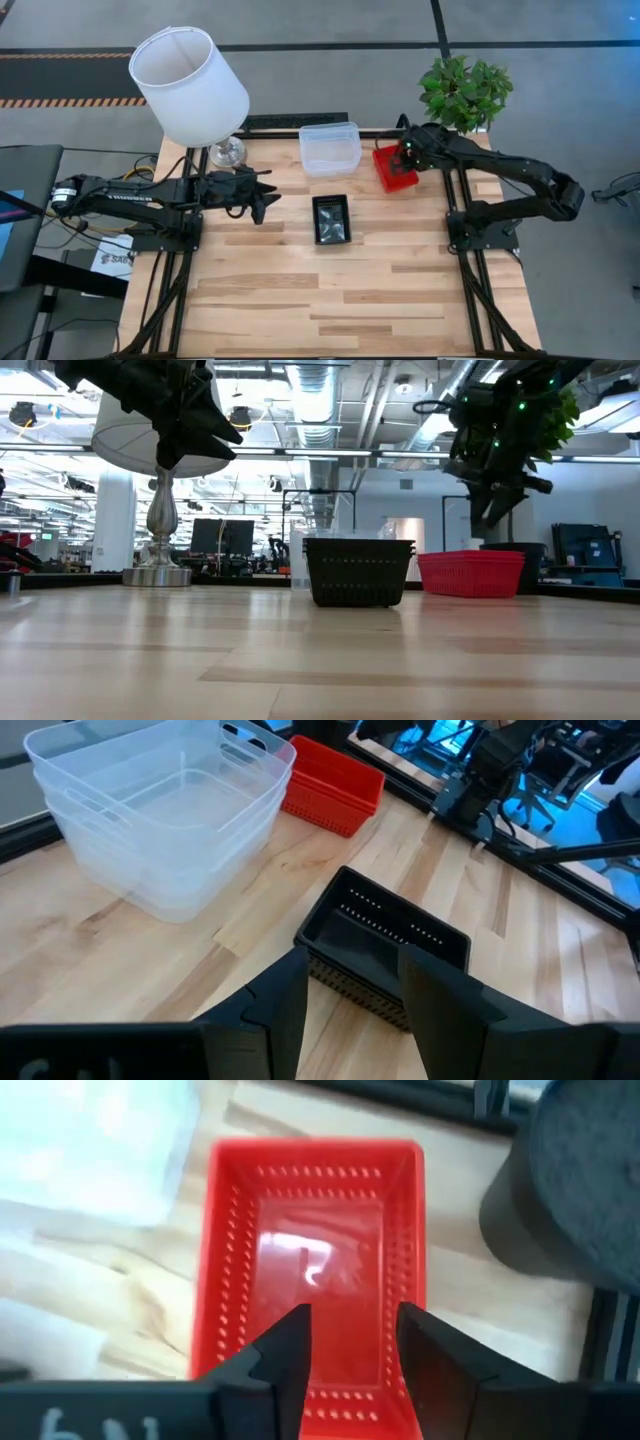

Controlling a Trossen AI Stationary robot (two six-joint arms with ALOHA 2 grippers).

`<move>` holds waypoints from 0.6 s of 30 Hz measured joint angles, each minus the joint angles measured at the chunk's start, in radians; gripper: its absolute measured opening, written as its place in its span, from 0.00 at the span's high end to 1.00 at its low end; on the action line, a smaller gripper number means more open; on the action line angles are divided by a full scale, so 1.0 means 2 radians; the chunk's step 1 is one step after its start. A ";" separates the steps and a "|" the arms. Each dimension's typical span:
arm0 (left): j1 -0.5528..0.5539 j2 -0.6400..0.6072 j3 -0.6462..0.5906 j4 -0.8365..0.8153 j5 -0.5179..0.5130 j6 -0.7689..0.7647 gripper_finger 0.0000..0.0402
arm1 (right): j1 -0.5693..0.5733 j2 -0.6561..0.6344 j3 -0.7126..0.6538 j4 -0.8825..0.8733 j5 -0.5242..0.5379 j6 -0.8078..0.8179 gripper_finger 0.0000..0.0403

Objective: Stack baskets by color
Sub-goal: Return to Home Position

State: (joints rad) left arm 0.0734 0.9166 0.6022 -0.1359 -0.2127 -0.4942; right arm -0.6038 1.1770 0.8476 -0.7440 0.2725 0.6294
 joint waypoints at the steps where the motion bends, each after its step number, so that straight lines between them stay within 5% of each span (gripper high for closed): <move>1: 0.000 0.000 0.000 0.001 0.000 0.000 0.64 | 0.006 0.000 0.000 0.005 0.008 0.004 0.58; 12: 0.000 0.000 0.000 0.018 0.034 0.019 0.64 | 0.108 0.019 -0.008 0.152 0.010 -0.039 0.65; 18: 0.000 -0.026 0.015 0.011 0.050 0.051 0.64 | 0.151 0.019 -0.008 0.260 -0.154 -0.149 0.76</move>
State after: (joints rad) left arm 0.0734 0.8654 0.6322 -0.1149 -0.1130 -0.3927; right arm -0.3019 1.2152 0.8326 -0.2236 -0.0354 0.3314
